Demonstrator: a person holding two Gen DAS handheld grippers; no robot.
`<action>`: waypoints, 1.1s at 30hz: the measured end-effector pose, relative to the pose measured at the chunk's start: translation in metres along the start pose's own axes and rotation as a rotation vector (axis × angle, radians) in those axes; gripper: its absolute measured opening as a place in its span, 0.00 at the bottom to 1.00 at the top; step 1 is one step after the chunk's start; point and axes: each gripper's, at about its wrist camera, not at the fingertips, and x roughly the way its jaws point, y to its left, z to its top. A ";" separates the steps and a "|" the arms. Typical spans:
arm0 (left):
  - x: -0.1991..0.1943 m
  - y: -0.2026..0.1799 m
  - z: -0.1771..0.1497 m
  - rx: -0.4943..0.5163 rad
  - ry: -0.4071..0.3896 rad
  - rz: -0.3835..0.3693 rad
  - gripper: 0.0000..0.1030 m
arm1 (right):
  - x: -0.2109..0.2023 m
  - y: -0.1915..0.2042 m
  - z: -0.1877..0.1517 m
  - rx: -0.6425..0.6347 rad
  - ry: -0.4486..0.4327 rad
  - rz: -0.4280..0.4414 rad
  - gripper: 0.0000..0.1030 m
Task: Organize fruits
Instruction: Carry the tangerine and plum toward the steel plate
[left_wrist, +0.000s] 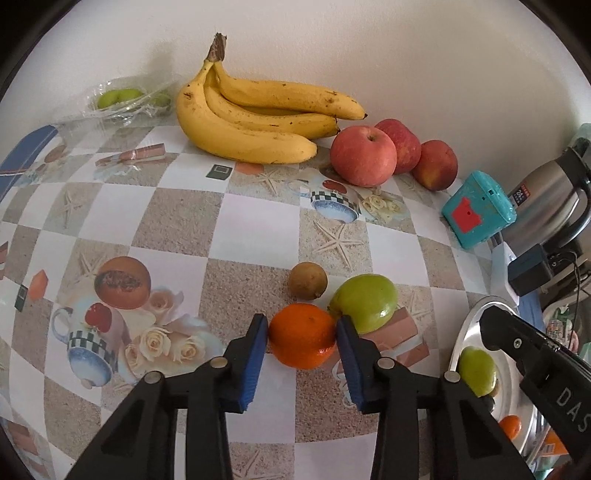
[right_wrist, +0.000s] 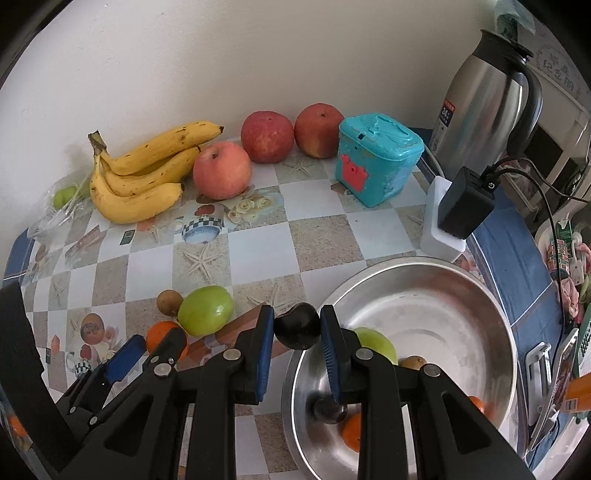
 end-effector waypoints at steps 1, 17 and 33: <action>-0.001 0.000 0.000 0.001 0.000 0.003 0.40 | 0.000 0.000 0.000 0.001 0.000 -0.001 0.26; -0.036 0.004 0.008 -0.046 -0.032 -0.018 0.39 | -0.005 -0.006 0.001 0.025 0.041 0.023 0.26; -0.084 -0.031 0.008 -0.005 -0.060 -0.068 0.39 | -0.047 -0.037 0.008 0.094 0.020 0.050 0.26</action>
